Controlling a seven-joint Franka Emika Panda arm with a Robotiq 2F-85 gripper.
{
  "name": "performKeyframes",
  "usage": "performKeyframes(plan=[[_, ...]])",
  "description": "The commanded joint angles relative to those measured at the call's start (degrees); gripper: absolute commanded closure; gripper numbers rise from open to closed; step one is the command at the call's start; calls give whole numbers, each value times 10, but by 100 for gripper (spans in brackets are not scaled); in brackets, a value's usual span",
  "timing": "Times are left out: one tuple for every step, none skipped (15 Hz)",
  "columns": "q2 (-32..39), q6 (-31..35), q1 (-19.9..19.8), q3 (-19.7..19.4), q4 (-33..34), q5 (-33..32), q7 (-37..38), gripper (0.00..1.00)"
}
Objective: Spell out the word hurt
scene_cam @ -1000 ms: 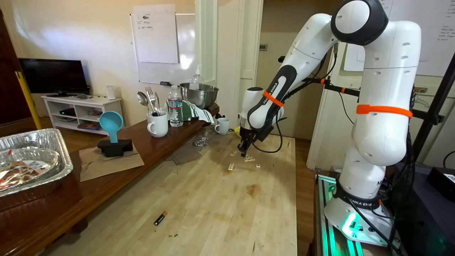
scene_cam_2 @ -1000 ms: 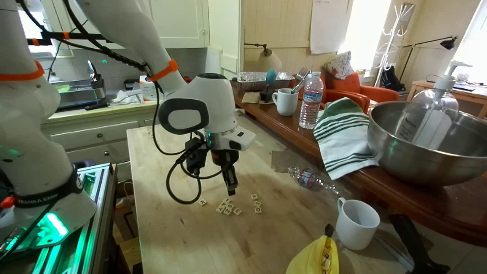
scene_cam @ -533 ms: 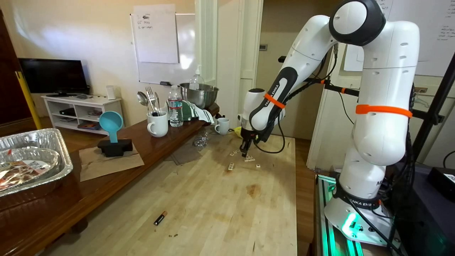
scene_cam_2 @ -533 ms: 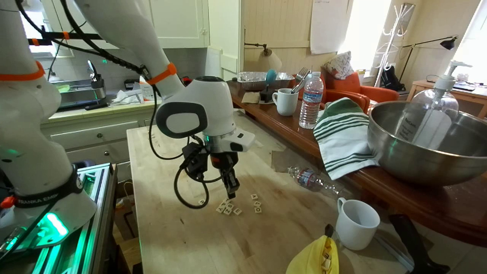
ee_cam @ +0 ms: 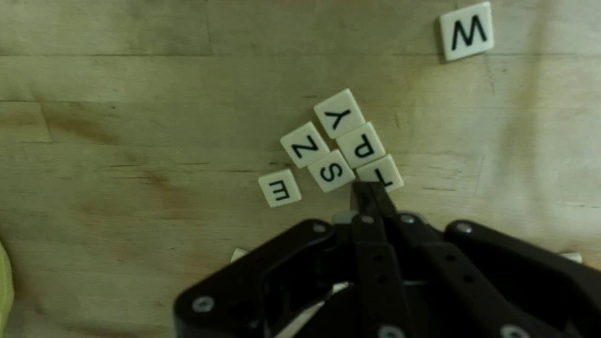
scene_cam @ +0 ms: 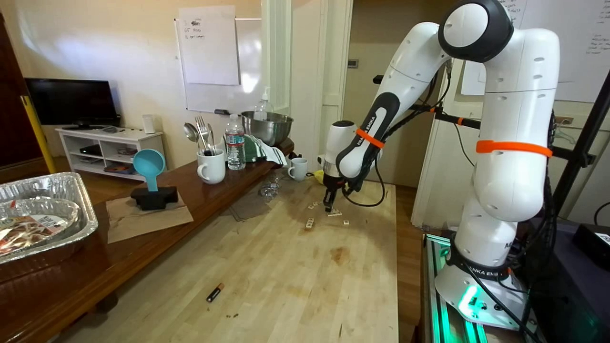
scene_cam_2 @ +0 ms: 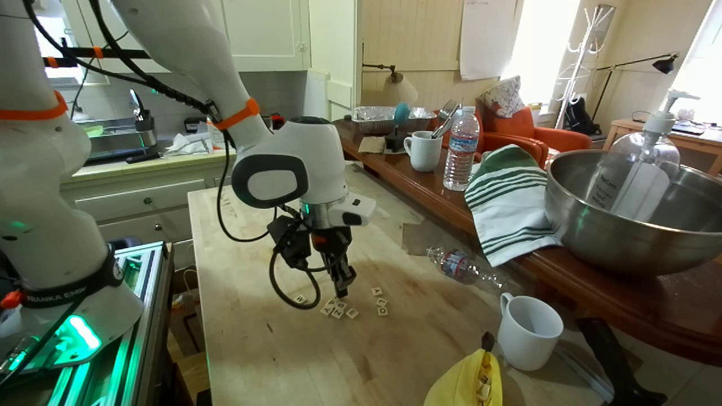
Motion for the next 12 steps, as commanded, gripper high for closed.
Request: performKeyframes(plan=[[13, 30, -5, -2, -8, -25, -10, 100], [16, 34, -4, -4, -7, -30, -9, 100], [19, 38, -4, -5, -7, -34, -8, 100], [22, 41, -4, -5, -6, -36, -10, 100], [25, 45, -3, -6, -5, -39, -9, 100], [27, 47, -2, -7, -5, -42, -8, 100], [29, 48, -2, -7, -4, -42, -7, 100], [29, 47, -3, -4, -4, -39, -9, 100], [30, 46, -2, -4, -3, -37, -5, 100], [32, 48, -1, -3, -3, -35, 0, 100], [32, 45, -1, -1, -1, -30, 1, 100], [33, 43, 0, 1, 0, -24, 5, 100]])
